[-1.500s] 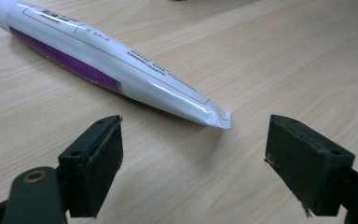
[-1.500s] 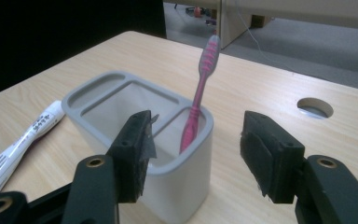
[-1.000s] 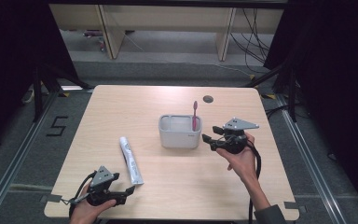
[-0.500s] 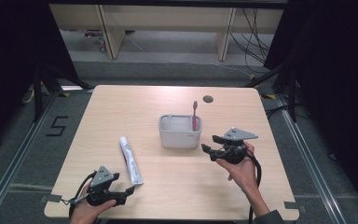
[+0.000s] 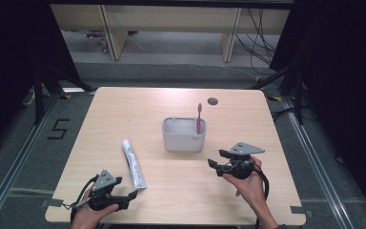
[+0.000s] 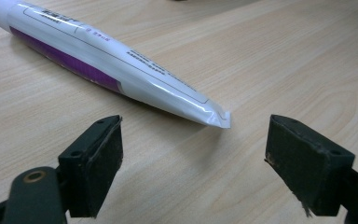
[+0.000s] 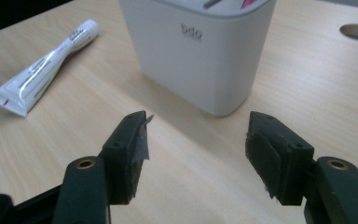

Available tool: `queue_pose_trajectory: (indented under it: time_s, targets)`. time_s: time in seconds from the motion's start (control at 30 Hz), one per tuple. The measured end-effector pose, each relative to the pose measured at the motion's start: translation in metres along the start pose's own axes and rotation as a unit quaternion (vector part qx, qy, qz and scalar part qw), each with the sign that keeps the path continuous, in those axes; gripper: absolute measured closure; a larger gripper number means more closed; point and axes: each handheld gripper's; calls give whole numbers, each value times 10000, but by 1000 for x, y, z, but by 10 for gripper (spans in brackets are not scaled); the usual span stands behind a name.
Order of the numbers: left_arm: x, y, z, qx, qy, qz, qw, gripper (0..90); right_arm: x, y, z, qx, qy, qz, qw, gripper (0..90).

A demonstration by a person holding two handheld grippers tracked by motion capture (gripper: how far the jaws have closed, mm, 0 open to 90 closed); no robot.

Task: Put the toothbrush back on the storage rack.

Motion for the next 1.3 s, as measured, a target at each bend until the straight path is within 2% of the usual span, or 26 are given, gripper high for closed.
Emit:
queue_pose_trajectory:
  time_s: [0.17,0.2,0.27,0.33,0.4,0.47,0.5,0.53,0.57,0.6,0.67,0.7,0.73,0.77,0.83,0.9,0.93,1.0,1.07,1.1,1.13,1.17,1.2,1.23,1.27,1.3]
  targets:
    - [0,1,0,21,-28,-10,10000,185,-10,4,-5,-14,-44,-50,10000,389]
    - [0,2,-2,15,-103,-43,9999,184,-12,5,-6,33,-79,-17,10000,389]
    - [0,2,-2,27,-96,-46,9999,185,-15,7,-8,1,-134,-82,9999,388]
    - [0,2,-1,38,-77,-35,10000,185,-18,7,-8,19,-49,-99,9999,386]
    - [0,2,-1,50,-59,-34,10000,184,-22,8,-10,72,-121,-169,9998,383]
    - [-1,2,-1,51,-74,-38,10000,185,-24,10,-9,1,-11,-180,9998,383]
    - [-1,1,1,24,38,63,10000,185,-25,10,-10,23,-20,-184,9998,381]
    - [-1,1,1,24,38,63,10000,185,-25,10,-10,23,-20,-184,9998,381]
    - [-1,2,0,29,40,24,10000,185,-28,12,-13,50,-178,-256,9995,379]
    - [-1,2,0,32,25,18,10000,184,-28,12,-10,37,-3,-212,9998,378]
    - [-2,2,-1,44,73,74,9999,185,-31,13,-13,61,-150,-239,9996,377]
    - [-2,3,-1,56,43,40,10000,185,-32,13,-11,82,-37,-234,9997,377]
    - [-1,4,-1,67,49,27,10000,185,-33,14,-13,93,-185,-282,9994,376]
    - [-1,3,-1,66,44,23,10000,184,-34,14,-11,69,-45,-282,9996,375]
    - [-1,3,0,66,85,59,9999,185,-37,15,-14,112,-183,-330,9992,375]
    - [-1,3,-1,79,51,20,10000,185,-40,16,-14,96,-175,-376,9991,373]
    - [-1,2,-1,76,53,32,10000,185,-41,16,-12,92,5,-318,9995,373]
    - [0,2,-1,86,54,34,9999,185,-44,19,-14,131,-154,-390,9990,372]
    - [0,3,-3,84,-47,-67,9999,184,-46,21,-12,119,-27,-391,9992,364]
    - [-1,3,-3,101,-20,-58,9999,185,-48,23,-14,112,-217,-442,9987,360]
    - [-1,3,-2,116,11,-49,9999,185,-49,24,-12,113,-88,-408,9991,358]
    - [-1,2,-2,105,85,15,9999,185,-51,25,-14,136,-248,-389,9988,357]
    - [-1,3,-2,105,62,-6,9999,185,-52,26,-12,140,-89,-353,9992,357]
    - [-1,3,-2,106,60,1,9999,185,-53,28,-16,143,-347,-395,9985,357]
    - [-1,2,-1,106,88,39,9999,184,-53,29,-14,87,-186,-363,9991,357]
    - [-1,2,-1,106,88,39,9999,184,-54,31,-16,135,-336,-415,9985,355]
Point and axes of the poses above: each handheld gripper's, and its own axes: y roughly backward along the jaws, x roughly out of its top, z roughly to its right, and after that the axes turned 1 degree about z, right-handed
